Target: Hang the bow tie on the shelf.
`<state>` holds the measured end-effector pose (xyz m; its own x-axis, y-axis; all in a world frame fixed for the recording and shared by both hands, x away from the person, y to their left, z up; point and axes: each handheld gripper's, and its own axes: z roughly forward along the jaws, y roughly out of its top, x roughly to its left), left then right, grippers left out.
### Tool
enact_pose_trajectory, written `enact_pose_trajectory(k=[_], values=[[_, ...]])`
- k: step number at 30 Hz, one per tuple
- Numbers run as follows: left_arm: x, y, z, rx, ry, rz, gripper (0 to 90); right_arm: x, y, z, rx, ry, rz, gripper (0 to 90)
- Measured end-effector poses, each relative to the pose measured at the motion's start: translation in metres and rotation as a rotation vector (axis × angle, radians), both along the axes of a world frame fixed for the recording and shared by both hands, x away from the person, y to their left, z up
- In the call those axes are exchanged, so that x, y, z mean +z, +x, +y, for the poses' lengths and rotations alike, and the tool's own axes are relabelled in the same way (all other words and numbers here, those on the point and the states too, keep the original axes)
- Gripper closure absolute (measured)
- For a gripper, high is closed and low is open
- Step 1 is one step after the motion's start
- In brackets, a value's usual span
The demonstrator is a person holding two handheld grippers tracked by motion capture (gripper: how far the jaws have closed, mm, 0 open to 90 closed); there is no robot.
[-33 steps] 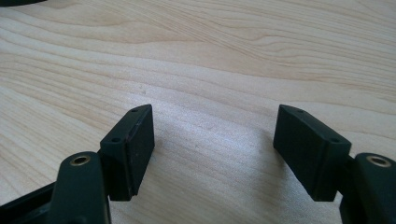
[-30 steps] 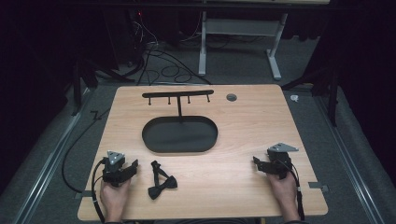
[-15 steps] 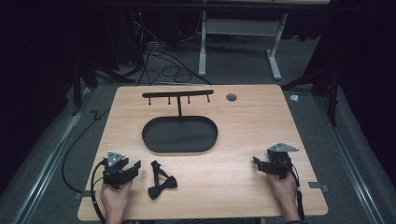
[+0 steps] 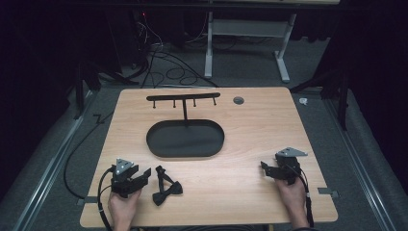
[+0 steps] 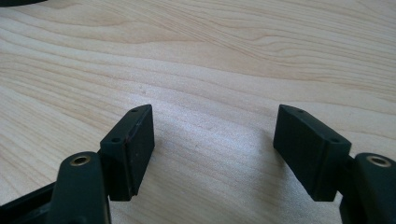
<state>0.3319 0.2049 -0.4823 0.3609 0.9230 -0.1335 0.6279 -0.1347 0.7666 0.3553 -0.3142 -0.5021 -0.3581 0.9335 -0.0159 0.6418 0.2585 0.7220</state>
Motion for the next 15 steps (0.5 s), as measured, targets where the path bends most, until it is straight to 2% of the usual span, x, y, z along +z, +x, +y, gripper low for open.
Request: enact_pose_trajectory(k=[3, 15], values=[[0.001, -0.003, -0.005, -0.02, 0.011, 0.005, 45.5, 0.0, 0.0, 0.0, 0.0, 0.001, 0.0, 30.2], [-0.004, 0.0, -0.017, -0.025, 0.026, 0.038, 45.3, 0.0, 0.0, 0.0, 0.001, 0.0, -0.001, 30.2]])
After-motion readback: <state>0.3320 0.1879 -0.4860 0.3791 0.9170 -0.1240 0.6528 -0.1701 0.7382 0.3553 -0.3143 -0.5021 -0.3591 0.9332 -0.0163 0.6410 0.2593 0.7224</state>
